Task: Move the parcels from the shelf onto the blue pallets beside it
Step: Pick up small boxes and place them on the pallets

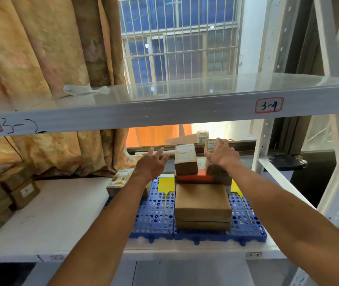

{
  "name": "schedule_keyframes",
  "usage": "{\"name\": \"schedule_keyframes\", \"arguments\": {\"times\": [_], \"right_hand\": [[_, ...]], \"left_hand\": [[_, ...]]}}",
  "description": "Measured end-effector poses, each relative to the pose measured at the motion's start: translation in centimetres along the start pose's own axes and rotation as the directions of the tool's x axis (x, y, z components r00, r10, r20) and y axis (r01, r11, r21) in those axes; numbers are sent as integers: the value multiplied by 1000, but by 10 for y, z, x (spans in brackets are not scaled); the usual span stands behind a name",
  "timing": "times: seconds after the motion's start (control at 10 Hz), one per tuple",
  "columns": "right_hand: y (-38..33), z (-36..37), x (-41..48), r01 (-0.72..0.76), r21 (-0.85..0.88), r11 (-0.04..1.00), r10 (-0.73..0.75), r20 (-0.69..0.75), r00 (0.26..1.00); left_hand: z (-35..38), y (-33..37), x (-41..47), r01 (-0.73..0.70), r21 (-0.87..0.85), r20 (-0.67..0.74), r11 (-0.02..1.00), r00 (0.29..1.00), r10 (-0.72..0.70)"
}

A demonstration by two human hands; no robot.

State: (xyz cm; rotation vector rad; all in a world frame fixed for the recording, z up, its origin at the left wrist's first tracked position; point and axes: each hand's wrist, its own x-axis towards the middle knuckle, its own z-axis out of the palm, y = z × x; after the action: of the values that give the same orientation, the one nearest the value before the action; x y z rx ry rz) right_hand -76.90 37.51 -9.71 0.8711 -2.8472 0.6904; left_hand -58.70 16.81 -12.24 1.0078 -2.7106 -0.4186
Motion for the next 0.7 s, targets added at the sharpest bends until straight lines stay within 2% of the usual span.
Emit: {"name": "schedule_keyframes", "arguments": {"times": [0.2,0.4,0.7], "right_hand": [[-4,8,14,34,-30,999,-33,37,999],[-3,15,25,3,-116,993,14,148,989],[2,25,41,21,-83,996,-6,176,984]], "left_hand": [[2,-12,19,-34,127,-33,991,999,38],[-19,21,-7,-40,82,-97,996,994,48],[-19,30,6,-55,129,-71,990,995,65]]}}
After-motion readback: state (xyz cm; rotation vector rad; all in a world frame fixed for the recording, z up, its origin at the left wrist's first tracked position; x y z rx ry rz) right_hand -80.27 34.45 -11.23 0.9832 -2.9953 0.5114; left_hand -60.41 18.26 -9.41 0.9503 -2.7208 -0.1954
